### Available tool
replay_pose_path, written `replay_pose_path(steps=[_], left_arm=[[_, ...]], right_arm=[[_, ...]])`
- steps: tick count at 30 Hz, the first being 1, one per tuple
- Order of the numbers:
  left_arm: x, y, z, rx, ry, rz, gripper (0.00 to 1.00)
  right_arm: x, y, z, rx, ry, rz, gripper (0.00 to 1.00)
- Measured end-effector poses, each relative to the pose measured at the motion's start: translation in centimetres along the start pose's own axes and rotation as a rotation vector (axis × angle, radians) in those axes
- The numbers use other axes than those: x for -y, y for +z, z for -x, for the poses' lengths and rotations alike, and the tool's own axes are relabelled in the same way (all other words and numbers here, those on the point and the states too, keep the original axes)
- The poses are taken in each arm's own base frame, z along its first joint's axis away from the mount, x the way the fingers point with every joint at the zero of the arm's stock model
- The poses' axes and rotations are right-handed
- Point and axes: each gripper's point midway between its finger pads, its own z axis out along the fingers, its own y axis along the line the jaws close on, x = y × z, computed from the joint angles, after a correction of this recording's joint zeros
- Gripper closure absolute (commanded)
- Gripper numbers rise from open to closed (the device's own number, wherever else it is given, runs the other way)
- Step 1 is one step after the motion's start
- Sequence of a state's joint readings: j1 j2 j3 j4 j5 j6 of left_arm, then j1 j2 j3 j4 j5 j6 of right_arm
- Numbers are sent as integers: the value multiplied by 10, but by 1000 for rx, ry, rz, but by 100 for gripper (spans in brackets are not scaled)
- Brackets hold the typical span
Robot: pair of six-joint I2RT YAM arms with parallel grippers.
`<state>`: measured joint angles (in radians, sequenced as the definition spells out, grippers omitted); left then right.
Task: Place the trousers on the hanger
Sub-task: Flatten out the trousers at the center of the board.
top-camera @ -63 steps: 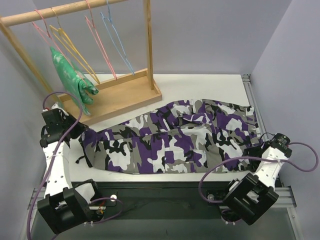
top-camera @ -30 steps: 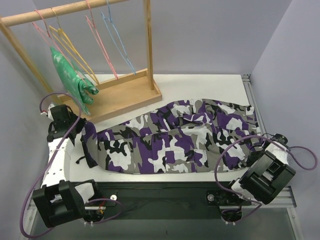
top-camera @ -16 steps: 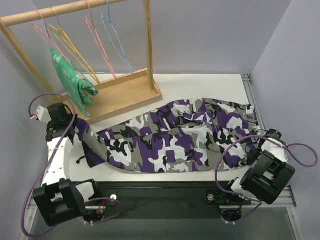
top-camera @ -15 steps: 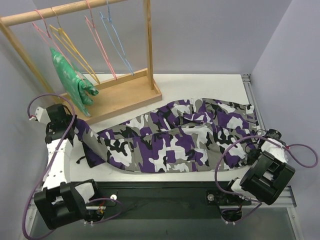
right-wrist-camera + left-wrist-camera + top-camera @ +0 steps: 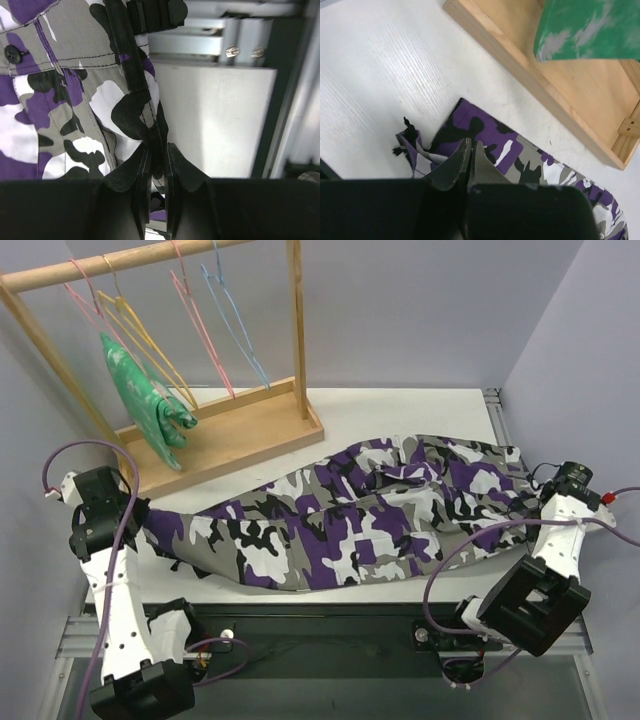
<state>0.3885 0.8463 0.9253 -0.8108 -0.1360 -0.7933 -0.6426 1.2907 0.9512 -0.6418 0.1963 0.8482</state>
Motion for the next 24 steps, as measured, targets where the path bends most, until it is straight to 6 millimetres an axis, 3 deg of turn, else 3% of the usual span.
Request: replay_pose_path(steps=[4,10,17,24], left_arm=[[9,-26,8,-24,20,-16,100],[25,-80,24,15,-23,-108,100],[12,-133,18,25,-71,-127,100],[-1,-169,9,34,-128,-150,100]], right_arm=[[12,-27,23,82,-21,-35,100],[35,-33,35,125,-16,-135,100],[51,-36,45,175,-26,-218,100],[50,-41,73,249,-25,-282,100]])
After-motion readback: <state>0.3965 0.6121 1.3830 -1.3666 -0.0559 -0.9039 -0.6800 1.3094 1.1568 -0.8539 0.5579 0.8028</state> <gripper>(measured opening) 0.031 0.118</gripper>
